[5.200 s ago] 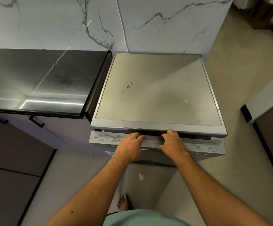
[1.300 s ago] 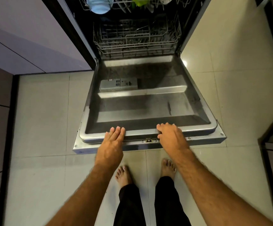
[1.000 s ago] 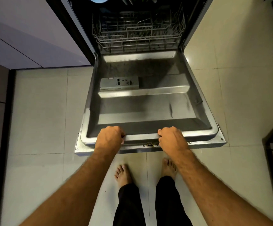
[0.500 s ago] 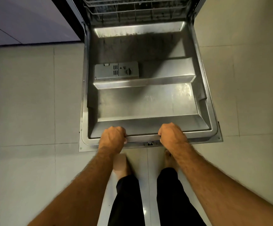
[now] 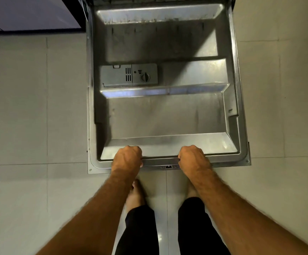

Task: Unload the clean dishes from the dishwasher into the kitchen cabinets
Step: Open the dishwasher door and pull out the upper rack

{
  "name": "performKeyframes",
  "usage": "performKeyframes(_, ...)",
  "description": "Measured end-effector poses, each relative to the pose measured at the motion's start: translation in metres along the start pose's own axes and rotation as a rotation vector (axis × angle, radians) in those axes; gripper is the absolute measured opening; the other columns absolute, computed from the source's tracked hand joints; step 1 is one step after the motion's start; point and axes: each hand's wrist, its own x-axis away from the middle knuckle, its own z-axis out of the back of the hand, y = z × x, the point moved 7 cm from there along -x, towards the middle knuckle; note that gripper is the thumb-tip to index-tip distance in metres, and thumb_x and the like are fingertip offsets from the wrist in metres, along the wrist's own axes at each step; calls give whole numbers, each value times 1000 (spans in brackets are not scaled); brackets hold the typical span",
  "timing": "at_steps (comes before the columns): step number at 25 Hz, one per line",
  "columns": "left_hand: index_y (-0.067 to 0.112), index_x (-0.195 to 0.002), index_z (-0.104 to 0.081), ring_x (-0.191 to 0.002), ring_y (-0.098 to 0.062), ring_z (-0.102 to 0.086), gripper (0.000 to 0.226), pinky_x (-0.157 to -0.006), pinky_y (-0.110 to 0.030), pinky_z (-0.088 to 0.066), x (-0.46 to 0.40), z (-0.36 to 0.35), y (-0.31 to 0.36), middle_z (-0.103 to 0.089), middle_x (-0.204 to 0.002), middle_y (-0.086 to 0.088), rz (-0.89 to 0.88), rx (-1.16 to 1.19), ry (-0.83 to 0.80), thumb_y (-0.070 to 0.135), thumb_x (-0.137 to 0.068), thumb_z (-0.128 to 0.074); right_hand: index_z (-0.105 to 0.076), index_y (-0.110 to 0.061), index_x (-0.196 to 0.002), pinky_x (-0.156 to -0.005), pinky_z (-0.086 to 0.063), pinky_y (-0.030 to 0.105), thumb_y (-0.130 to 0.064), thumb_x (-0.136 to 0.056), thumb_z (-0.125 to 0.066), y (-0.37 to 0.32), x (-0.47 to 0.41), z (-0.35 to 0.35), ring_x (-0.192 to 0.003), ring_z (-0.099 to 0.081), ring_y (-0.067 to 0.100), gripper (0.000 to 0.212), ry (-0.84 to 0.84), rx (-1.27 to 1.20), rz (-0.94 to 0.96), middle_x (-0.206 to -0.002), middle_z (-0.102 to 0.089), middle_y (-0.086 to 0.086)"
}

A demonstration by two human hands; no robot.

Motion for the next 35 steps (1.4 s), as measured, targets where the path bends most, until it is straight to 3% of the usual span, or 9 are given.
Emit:
performKeyframes(10, 18, -104, -69, -89, -25, -66, 25, -78, -35, -55, -31, -28, 2, -69, -97, -6, -8, -18, 17, 37, -88, -68, -65, -7, -122, -95, -49, 33, -16, -91, -70, 2, -42, -21, -110, -63, 26, 33, -93, -38, -23, -120, -66, 10)
performKeyframes(31, 20, -106, -69, -90, -24, -65, 17, -80, -36, -57, -35, -40, 1, -70, -98, -6, 4, 1, 98, 28, -91, -64, -64, -7, -124, -97, -49, 33, -21, -93, -69, 5, -59, -30, -112, -63, 26, 34, -91, -55, -57, -123, -65, 11)
performKeyframes(35, 18, -110, -68, -95, -23, -65, 29, -83, -33, -55, -43, -36, 2, -68, -106, -5, 7, -32, 5, 37, -89, -67, -60, -5, -127, -98, -47, 32, -17, -92, -69, 2, -56, -20, -116, -60, 26, 38, -81, -62, -60, -127, -62, 11)
